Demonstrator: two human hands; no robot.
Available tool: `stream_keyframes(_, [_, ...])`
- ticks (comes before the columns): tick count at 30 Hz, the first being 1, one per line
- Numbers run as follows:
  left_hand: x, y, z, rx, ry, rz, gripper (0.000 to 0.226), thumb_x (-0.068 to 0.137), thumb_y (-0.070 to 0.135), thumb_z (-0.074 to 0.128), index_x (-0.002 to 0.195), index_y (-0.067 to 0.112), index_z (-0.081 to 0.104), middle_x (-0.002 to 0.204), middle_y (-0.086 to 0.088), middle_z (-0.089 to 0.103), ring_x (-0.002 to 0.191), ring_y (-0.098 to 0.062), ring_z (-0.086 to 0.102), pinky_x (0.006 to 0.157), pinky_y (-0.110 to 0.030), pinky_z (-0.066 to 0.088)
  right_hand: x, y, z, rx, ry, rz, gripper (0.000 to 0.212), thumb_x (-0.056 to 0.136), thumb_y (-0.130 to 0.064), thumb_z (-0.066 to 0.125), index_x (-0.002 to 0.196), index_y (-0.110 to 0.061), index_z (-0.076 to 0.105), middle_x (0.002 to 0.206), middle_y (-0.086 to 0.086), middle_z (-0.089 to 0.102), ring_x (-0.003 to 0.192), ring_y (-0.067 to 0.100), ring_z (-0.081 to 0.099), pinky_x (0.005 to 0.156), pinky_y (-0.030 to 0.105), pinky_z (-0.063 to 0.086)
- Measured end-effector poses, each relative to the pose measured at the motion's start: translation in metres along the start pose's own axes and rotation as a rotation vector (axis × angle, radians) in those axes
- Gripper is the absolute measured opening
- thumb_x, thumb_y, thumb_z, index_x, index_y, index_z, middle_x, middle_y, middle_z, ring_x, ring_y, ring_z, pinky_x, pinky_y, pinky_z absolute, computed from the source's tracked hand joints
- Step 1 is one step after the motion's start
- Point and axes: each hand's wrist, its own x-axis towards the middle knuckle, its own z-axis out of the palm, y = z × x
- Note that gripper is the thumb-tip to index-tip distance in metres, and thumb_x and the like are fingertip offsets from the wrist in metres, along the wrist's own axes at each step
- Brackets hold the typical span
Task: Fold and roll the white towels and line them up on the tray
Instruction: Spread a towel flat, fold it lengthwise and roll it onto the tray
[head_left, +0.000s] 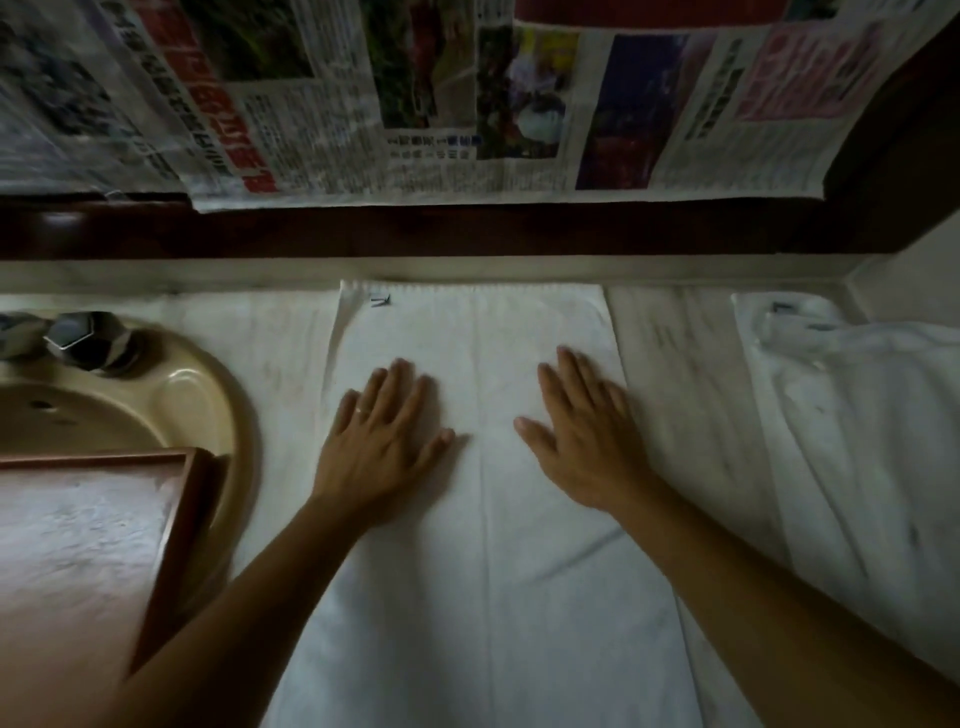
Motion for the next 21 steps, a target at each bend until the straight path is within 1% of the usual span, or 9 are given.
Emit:
stream_keyframes(2, [-0.013, -0.016, 0.001, 0.006, -0.024, 0.01, 0.079, 0.09, 0.076, 0.003, 0.158, 0.036, -0.004, 0.165, 0.006, -0.016, 0.153, -0.016, -0.011, 0.124, -0.043, 0.001, -0.01, 0.018, 0.006, -0.041, -0.03, -0.027, 0.081, 0.092, -0.07, 0.002, 0.158, -0.024, -0.002, 0.165, 0.0, -0.014, 0.152, 0.017, -0.011, 0.122, 0.044, 0.007])
stream_keyframes(5, [-0.012, -0.033, -0.009, 0.033, -0.015, -0.116, 0.081, 0.091, 0.073, 0.0, 0.16, 0.03, -0.002, 0.167, -0.001, -0.012, 0.154, -0.021, -0.009, 0.124, -0.047, 0.002, -0.005, 0.025, 0.002, -0.062, -0.003, 0.047, 0.083, 0.091, -0.068, 0.001, 0.158, -0.02, 0.004, 0.166, 0.004, -0.007, 0.152, 0.02, -0.004, 0.121, 0.045, 0.01])
stream_keyframes(7, [-0.026, -0.013, -0.009, 0.046, 0.04, -0.154, 0.082, 0.093, 0.068, 0.002, 0.16, 0.022, 0.006, 0.167, -0.009, -0.003, 0.154, -0.026, -0.001, 0.123, -0.05, 0.006, -0.022, 0.001, 0.001, -0.03, 0.055, 0.074, 0.081, 0.093, -0.064, 0.007, 0.158, -0.016, 0.012, 0.166, 0.008, -0.001, 0.152, 0.025, 0.002, 0.118, 0.047, 0.016])
stream_keyframes(9, [-0.063, 0.02, 0.001, 0.022, 0.05, -0.069, 0.081, 0.094, 0.067, 0.006, 0.16, 0.021, 0.01, 0.167, -0.009, 0.0, 0.154, -0.027, 0.004, 0.122, -0.051, 0.008, -0.064, -0.025, 0.01, 0.006, 0.068, 0.043, 0.078, 0.095, -0.064, 0.014, 0.157, -0.017, 0.014, 0.166, 0.008, -0.001, 0.152, 0.025, 0.004, 0.117, 0.048, 0.017])
stream_keyframes(11, [-0.104, 0.03, 0.014, 0.024, -0.028, 0.004, 0.08, 0.092, 0.073, 0.004, 0.16, 0.029, -0.001, 0.166, -0.002, -0.01, 0.154, -0.022, -0.004, 0.123, -0.049, 0.003, -0.105, -0.027, 0.021, -0.01, 0.003, -0.008, 0.08, 0.094, -0.068, 0.013, 0.158, -0.019, 0.011, 0.166, 0.005, -0.003, 0.153, 0.022, 0.002, 0.118, 0.047, 0.016])
stream_keyframes(13, [-0.118, 0.015, 0.018, 0.003, -0.056, -0.017, 0.081, 0.091, 0.077, 0.004, 0.159, 0.033, -0.005, 0.165, 0.003, -0.014, 0.154, -0.02, -0.008, 0.124, -0.047, 0.001, -0.117, -0.009, 0.027, -0.046, 0.006, 0.012, 0.082, 0.094, -0.069, 0.013, 0.157, -0.017, 0.016, 0.166, 0.004, 0.004, 0.152, 0.022, 0.008, 0.117, 0.047, 0.02])
stream_keyframes(16, [-0.113, 0.0, 0.014, 0.049, -0.04, -0.09, 0.081, 0.092, 0.073, -0.001, 0.159, 0.028, -0.008, 0.166, -0.002, -0.015, 0.152, -0.02, -0.014, 0.124, -0.048, -0.003, -0.111, 0.001, 0.022, -0.094, 0.015, 0.072, 0.083, 0.093, -0.067, 0.008, 0.158, -0.016, 0.015, 0.166, 0.005, 0.002, 0.152, 0.021, 0.005, 0.119, 0.046, 0.016])
stream_keyframes(19, [-0.148, 0.031, 0.019, -0.005, -0.011, -0.07, 0.08, 0.094, 0.072, 0.002, 0.158, 0.026, -0.009, 0.164, -0.003, -0.018, 0.152, -0.02, -0.015, 0.123, -0.047, -0.004, -0.144, -0.036, 0.024, -0.019, 0.065, 0.058, 0.079, 0.095, -0.065, 0.013, 0.157, -0.017, 0.016, 0.166, 0.007, 0.002, 0.152, 0.024, 0.006, 0.117, 0.046, 0.017])
stream_keyframes(21, [-0.189, 0.04, 0.03, -0.013, -0.054, -0.013, 0.081, 0.092, 0.075, 0.002, 0.157, 0.03, -0.012, 0.163, 0.001, -0.021, 0.152, -0.019, -0.014, 0.123, -0.046, -0.003, -0.184, -0.046, 0.034, -0.026, 0.03, 0.0, 0.081, 0.095, -0.068, 0.016, 0.157, -0.017, 0.018, 0.166, 0.006, 0.004, 0.152, 0.023, 0.009, 0.115, 0.047, 0.022])
